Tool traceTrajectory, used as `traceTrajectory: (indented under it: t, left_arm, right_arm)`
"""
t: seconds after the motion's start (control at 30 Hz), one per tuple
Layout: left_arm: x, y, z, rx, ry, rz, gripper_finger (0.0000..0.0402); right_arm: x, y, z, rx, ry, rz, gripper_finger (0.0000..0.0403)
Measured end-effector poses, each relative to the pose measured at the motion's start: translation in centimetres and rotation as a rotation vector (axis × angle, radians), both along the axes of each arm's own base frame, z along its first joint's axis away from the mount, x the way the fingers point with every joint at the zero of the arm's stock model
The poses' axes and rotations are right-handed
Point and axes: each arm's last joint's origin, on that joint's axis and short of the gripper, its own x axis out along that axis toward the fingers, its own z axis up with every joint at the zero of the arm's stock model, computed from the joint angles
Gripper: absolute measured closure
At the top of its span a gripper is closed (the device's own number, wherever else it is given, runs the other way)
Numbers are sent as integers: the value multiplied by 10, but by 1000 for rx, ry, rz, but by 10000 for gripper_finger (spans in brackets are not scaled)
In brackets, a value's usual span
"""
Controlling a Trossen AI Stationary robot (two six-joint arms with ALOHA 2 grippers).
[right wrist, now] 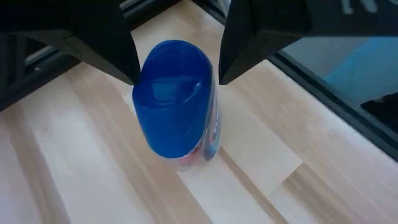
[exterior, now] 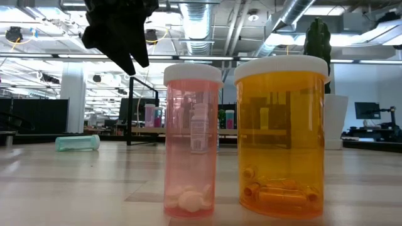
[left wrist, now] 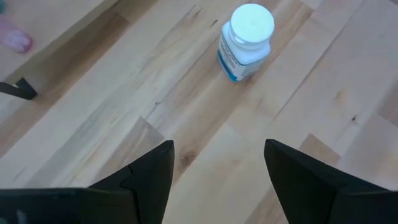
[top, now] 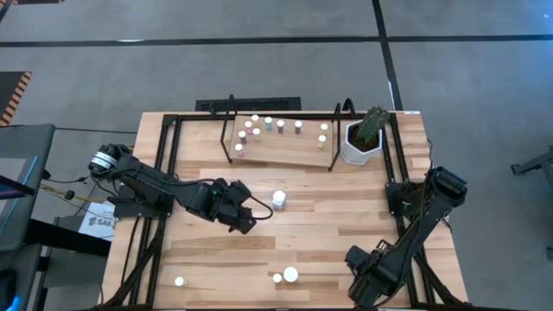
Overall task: Pick and place medicine bottles onto shelf by color
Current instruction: Put the dark blue pill bottle on the shelf
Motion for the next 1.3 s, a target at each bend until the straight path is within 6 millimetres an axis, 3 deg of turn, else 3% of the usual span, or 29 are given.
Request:
traceTrajectory:
  t: [0.2, 0.57, 0.8, 1.03, 1.3]
  left_arm:
    - [0, 0, 0, -4, -3, 5, 164]
    - [0, -1, 0, -20, 0, -2, 164]
    - [0, -2, 0, -17, 2, -10, 164]
    - [-2, -7, 0, -20, 9, -41, 164]
    - [-7, -20, 0, -25, 7, -80, 164]
  right_arm:
    - [-2, -3, -14, -36, 13, -3, 158]
    - [0, -3, -15, -31, -6, -9, 158]
    - [5, -5, -16, -103, -117, 142, 158]
    - [19, -7, -16, -49, -166, -64, 158]
    - [24, -21, -16, -83, -90, -111, 158]
